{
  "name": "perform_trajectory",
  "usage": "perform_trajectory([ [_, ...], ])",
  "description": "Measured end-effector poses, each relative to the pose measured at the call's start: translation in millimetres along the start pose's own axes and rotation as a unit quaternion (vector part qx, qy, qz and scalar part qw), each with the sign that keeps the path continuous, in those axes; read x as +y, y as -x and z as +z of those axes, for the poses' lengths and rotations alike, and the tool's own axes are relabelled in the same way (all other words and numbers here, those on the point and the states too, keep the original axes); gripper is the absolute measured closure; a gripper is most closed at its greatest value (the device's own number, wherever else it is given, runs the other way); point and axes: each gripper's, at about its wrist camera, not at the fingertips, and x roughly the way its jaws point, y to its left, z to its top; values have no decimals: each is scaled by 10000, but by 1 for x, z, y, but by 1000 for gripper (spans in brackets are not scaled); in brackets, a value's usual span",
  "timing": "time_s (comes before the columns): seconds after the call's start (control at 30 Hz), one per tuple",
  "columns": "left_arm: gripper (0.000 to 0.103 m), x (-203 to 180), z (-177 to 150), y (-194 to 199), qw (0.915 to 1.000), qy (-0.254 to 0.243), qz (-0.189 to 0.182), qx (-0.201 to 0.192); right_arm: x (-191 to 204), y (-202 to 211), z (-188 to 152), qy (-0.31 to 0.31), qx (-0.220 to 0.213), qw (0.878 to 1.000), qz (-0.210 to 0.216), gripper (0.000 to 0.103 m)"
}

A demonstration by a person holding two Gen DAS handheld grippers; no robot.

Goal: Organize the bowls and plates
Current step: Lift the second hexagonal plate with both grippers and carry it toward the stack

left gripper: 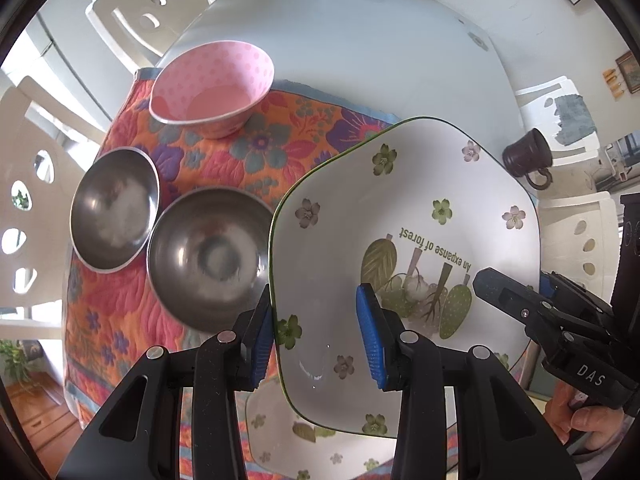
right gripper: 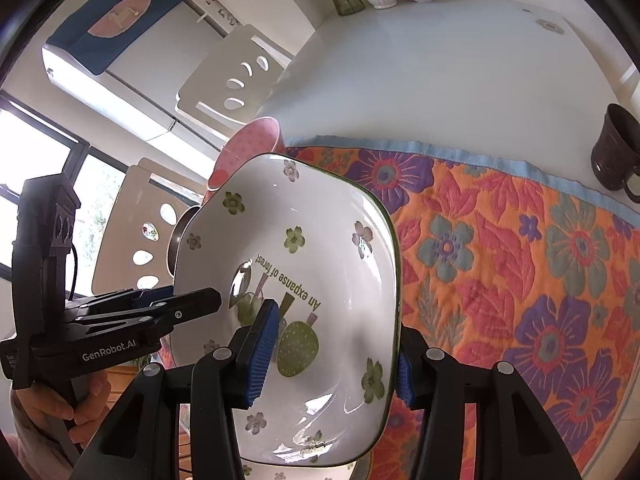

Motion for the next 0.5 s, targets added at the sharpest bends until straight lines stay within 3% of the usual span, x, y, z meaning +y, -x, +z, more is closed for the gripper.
perform_trajectory([
  [0.5, 68, 37, -51, -2, 9994, 250, -125, 206, 27, -12, -58, -110, 362, 9993, 42, 53],
])
